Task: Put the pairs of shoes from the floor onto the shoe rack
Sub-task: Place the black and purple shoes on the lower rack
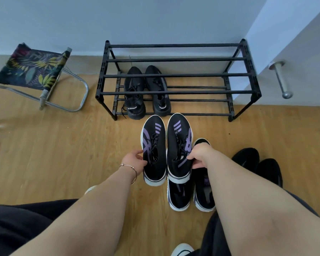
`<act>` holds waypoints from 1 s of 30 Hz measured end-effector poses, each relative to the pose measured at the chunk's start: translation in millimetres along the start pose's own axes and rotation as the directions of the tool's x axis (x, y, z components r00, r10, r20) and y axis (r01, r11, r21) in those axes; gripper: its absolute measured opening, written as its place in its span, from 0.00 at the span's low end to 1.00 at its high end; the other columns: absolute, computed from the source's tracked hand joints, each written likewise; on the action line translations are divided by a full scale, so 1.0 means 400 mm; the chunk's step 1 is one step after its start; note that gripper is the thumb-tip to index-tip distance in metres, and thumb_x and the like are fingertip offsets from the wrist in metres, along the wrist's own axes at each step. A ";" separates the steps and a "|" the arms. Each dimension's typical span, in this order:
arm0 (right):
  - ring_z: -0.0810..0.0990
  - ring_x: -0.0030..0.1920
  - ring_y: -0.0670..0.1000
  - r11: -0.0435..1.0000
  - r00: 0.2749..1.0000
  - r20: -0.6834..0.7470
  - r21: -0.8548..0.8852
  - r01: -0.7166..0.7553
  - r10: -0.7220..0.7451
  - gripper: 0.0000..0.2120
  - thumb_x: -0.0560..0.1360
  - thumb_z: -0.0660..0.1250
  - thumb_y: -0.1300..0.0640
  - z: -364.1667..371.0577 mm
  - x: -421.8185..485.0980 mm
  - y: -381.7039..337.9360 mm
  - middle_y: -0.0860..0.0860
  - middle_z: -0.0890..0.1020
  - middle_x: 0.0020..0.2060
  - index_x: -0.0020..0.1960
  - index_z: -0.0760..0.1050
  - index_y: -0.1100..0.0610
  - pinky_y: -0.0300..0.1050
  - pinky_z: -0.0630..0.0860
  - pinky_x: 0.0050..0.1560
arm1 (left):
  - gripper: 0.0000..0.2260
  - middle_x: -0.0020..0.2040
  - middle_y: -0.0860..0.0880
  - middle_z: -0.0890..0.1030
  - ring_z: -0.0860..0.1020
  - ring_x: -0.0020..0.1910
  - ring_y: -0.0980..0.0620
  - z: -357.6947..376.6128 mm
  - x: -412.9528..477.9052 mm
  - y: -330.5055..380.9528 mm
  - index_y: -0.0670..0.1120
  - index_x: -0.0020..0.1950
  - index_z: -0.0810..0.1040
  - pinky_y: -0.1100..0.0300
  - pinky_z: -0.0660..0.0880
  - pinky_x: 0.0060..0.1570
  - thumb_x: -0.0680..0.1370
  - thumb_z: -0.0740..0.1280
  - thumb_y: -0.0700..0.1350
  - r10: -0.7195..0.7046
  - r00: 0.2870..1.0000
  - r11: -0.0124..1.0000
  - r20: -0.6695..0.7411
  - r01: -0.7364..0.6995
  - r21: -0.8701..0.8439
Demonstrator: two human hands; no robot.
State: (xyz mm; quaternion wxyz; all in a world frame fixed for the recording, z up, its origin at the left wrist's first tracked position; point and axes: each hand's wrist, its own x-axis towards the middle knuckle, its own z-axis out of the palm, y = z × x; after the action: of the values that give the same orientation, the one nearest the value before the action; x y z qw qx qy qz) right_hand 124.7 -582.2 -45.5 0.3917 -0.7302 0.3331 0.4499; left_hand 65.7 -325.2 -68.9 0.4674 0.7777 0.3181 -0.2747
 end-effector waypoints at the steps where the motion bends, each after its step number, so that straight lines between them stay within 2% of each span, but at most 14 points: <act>1: 0.84 0.57 0.64 1.000 1.000 0.003 0.006 -0.003 0.003 0.18 0.77 0.69 0.69 -0.008 0.005 0.008 0.63 0.82 0.60 0.66 0.74 0.67 0.62 0.81 0.60 | 0.25 0.47 0.47 0.79 0.81 0.48 0.45 0.011 -0.002 0.002 0.47 0.68 0.75 0.45 0.82 0.52 0.72 0.71 0.35 -0.001 1.000 1.000 0.006 0.001 -0.004; 6: 0.85 0.52 0.64 1.000 1.000 -0.026 -0.017 0.013 -0.014 0.16 0.76 0.70 0.68 -0.061 0.007 0.027 0.64 0.84 0.56 0.63 0.76 0.67 0.61 0.82 0.57 | 0.25 0.47 0.48 0.78 0.81 0.47 0.46 0.065 -0.006 0.028 0.48 0.68 0.75 0.46 0.82 0.52 0.72 0.71 0.36 0.012 1.000 1.000 0.021 -0.012 -0.027; 11: 0.84 0.54 0.64 0.994 0.993 -0.069 0.042 0.096 -0.093 0.15 0.75 0.71 0.69 -0.167 -0.017 0.004 0.63 0.83 0.57 0.62 0.76 0.67 0.61 0.82 0.56 | 0.24 0.49 0.48 0.79 0.81 0.49 0.46 0.115 -0.010 0.105 0.48 0.69 0.74 0.47 0.81 0.54 0.73 0.72 0.37 0.056 0.998 0.995 0.016 -0.055 -0.079; 14: 0.85 0.53 0.62 0.982 0.979 -0.101 0.045 0.182 -0.177 0.09 0.75 0.72 0.69 -0.243 -0.026 -0.013 0.62 0.83 0.54 0.55 0.78 0.67 0.57 0.84 0.53 | 0.25 0.52 0.47 0.78 0.81 0.49 0.46 0.151 -0.006 0.156 0.49 0.70 0.73 0.47 0.81 0.54 0.74 0.71 0.37 0.076 0.997 0.989 0.017 -0.073 -0.126; 17: 0.85 0.53 0.61 0.968 0.966 -0.102 0.052 0.245 -0.238 0.04 0.74 0.72 0.70 -0.302 -0.021 -0.012 0.62 0.84 0.52 0.45 0.79 0.64 0.58 0.84 0.55 | 0.25 0.52 0.48 0.78 0.81 0.48 0.46 0.190 -0.006 0.189 0.48 0.70 0.73 0.47 0.81 0.53 0.74 0.72 0.37 0.096 0.995 0.985 0.001 -0.095 -0.144; 19: 0.85 0.53 0.60 0.962 0.960 -0.092 0.053 0.269 -0.264 0.07 0.74 0.72 0.70 -0.331 -0.017 -0.005 0.61 0.84 0.51 0.40 0.78 0.62 0.59 0.83 0.56 | 0.25 0.52 0.49 0.79 0.81 0.47 0.47 0.209 -0.012 0.206 0.49 0.70 0.73 0.47 0.82 0.51 0.75 0.71 0.38 0.102 0.995 0.984 -0.010 -0.102 -0.143; 25: 0.86 0.52 0.56 0.932 0.937 -0.066 0.094 0.349 -0.344 0.07 0.73 0.72 0.70 -0.370 -0.024 0.020 0.57 0.85 0.51 0.50 0.82 0.62 0.56 0.83 0.57 | 0.25 0.54 0.47 0.79 0.82 0.45 0.48 0.213 -0.034 0.264 0.48 0.71 0.72 0.47 0.82 0.51 0.75 0.70 0.36 0.118 0.992 0.983 -0.045 -0.123 -0.133; 30: 0.84 0.51 0.53 0.909 0.912 -0.159 0.122 0.399 -0.378 0.06 0.74 0.71 0.64 -0.372 -0.020 0.048 0.53 0.86 0.49 0.45 0.82 0.54 0.51 0.83 0.55 | 0.24 0.56 0.45 0.80 0.82 0.49 0.45 0.222 -0.024 0.315 0.48 0.70 0.74 0.47 0.81 0.54 0.75 0.70 0.35 0.108 0.993 0.984 -0.038 -0.112 -0.139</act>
State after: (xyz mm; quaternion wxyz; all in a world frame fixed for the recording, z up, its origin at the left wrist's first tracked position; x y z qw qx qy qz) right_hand 164.8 -720.0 -0.5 0.5049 -0.7782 0.2393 0.2867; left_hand 142.6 -453.1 -28.9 0.5306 0.7634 0.3002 -0.2134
